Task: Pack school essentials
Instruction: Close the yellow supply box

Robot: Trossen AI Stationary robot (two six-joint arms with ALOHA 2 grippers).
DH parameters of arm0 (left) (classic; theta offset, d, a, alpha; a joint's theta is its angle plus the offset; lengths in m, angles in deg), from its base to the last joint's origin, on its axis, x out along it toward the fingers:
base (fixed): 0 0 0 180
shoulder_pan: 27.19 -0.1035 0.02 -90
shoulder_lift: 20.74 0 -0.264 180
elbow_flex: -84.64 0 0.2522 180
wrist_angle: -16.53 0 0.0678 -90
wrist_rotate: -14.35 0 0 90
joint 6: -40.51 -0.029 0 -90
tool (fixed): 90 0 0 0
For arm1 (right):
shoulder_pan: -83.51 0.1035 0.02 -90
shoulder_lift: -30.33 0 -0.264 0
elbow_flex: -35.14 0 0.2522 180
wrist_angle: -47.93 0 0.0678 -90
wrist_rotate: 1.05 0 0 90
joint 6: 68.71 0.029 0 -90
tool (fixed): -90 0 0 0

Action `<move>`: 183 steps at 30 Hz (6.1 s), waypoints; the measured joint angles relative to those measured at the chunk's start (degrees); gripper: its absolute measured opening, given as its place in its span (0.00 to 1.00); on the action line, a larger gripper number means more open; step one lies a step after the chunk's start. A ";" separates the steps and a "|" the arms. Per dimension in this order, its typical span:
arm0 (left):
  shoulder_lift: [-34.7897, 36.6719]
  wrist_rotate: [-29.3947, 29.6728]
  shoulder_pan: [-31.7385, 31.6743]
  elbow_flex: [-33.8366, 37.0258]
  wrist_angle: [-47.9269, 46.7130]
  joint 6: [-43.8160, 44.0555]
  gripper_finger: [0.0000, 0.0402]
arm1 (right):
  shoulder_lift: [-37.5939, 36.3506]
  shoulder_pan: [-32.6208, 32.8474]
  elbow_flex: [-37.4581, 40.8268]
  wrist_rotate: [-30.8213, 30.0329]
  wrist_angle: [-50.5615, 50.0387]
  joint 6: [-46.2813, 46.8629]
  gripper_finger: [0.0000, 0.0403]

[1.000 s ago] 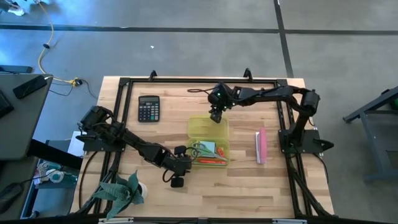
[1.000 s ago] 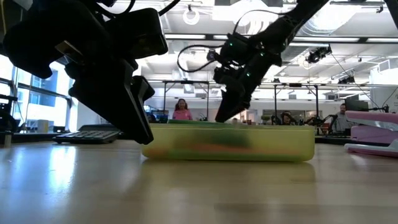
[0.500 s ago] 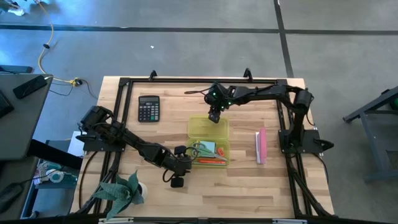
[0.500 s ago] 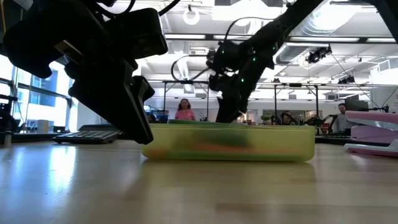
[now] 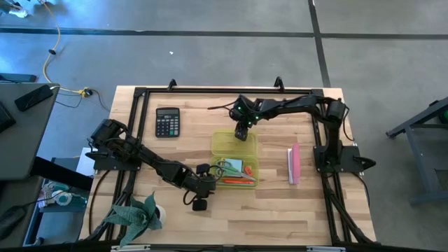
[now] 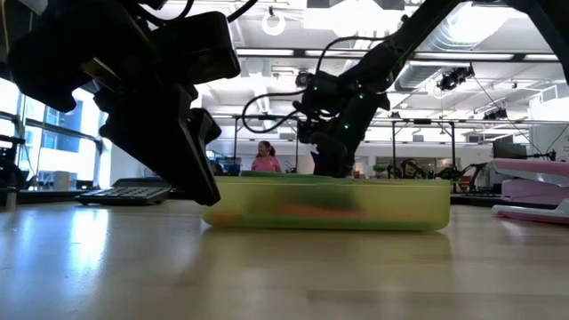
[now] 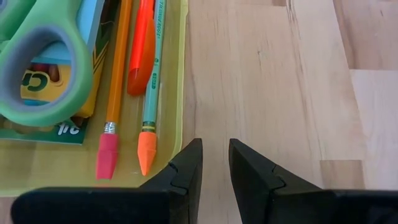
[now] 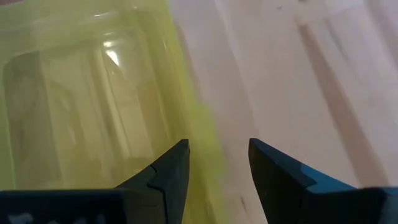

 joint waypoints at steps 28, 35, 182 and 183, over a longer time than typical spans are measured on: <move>0.00 0.11 0.00 0.00 3.02 0.01 0.17 | 1.40 0.39 -3.15 1.14 -2.06 -2.35 0.01; 0.00 0.07 -0.02 0.00 3.02 0.07 0.17 | 1.38 0.54 -3.26 0.63 -2.56 -2.21 0.02; 0.09 -10.31 -3.30 -7.43 -7.99 -0.66 0.39 | -7.34 26.27 -13.27 -42.24 -22.52 -8.11 0.02; 0.11 -10.08 -3.30 -7.94 -9.90 -0.66 0.39 | -7.34 26.37 -13.27 -42.28 -22.52 -8.11 0.02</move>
